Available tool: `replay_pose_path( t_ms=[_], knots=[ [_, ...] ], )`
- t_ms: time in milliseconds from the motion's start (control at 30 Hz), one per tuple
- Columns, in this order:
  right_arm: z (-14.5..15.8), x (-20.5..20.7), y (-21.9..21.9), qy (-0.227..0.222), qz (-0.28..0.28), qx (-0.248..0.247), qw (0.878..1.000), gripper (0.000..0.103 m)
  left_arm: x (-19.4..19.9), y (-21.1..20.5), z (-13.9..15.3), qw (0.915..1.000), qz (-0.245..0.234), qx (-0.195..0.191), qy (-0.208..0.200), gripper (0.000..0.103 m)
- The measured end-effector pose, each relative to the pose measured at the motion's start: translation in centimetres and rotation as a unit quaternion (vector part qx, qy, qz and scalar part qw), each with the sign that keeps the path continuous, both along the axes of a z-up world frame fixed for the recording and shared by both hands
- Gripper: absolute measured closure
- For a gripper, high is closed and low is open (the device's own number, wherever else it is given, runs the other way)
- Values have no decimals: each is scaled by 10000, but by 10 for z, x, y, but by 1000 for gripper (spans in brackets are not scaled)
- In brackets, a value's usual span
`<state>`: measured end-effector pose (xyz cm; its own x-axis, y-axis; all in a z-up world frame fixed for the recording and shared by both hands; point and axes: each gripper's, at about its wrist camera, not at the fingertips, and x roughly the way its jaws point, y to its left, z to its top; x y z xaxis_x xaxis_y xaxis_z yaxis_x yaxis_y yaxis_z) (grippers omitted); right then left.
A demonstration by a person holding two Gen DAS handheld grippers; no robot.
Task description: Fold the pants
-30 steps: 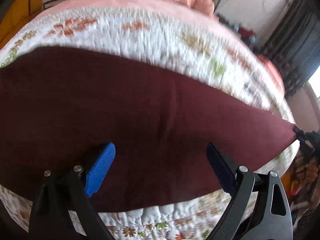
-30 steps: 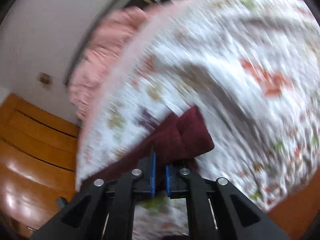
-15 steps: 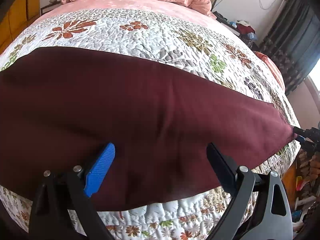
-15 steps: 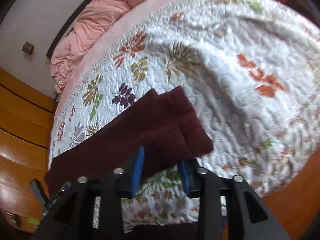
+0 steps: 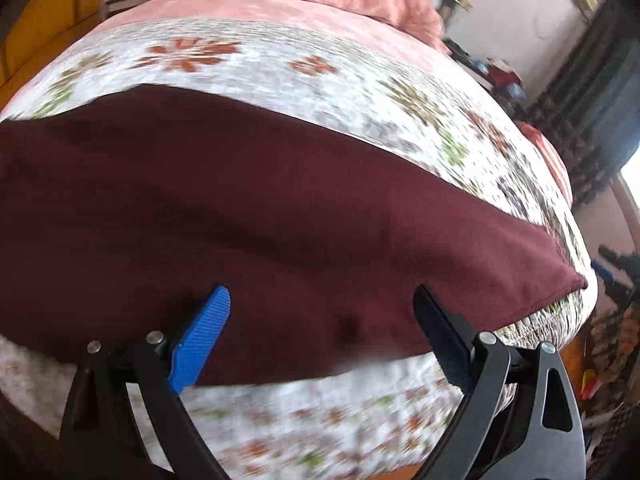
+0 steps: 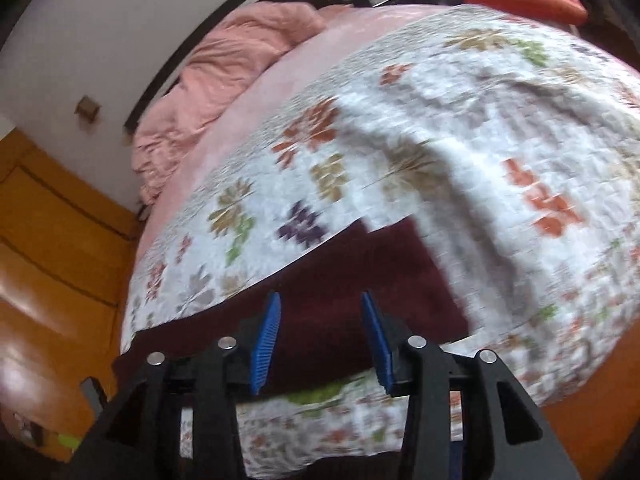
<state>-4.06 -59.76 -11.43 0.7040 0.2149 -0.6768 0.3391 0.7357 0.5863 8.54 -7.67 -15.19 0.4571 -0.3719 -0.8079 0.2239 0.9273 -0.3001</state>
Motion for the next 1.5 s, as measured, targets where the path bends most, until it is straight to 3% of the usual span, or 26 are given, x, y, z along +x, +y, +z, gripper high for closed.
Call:
replay_pose_path(
  t_ms=[133,233,400,500,567,667,800,833,867,1033,1167,1333,1500],
  knots=[
    [-9,12,43,-61,487,54,9988,58,-2,75,15,9973,732,51,84,11],
    [-17,26,80,-6,913,136,9957,57,-5,142,20,9896,1406,-22,308,11],
    [-21,50,135,88,1496,74,9887,55,-20,235,15,9675,2387,-533,643,11],
    [-22,60,163,130,1761,110,9842,54,-28,267,4,9536,2759,-872,828,11],
    [-21,64,176,164,1870,21,9822,54,-31,276,-7,9489,2812,-1053,971,12],
    [-20,68,188,186,1990,-29,9798,54,-27,283,-16,9475,2744,-1387,884,12],
    [-18,69,195,197,2019,-41,9792,52,-14,287,-22,9408,2937,-1422,922,13],
    [-19,71,195,203,2022,-47,9791,51,-12,289,-22,9380,3008,-1452,929,21],
    [-20,71,195,223,2018,-69,9791,49,-12,291,-21,9345,3103,-1501,887,38],
    [-24,72,194,299,1986,-44,9796,48,-9,300,-18,9215,3333,-1788,880,62],
    [-28,72,195,322,2012,-34,9790,48,-20,305,-7,9222,3388,-1759,614,79],
    [-32,74,194,357,1991,0,9793,48,-20,295,29,9370,3156,-1493,-88,84],
    [-33,75,196,336,1999,67,9792,48,15,294,56,9422,3135,-1093,-452,85]
  ],
)
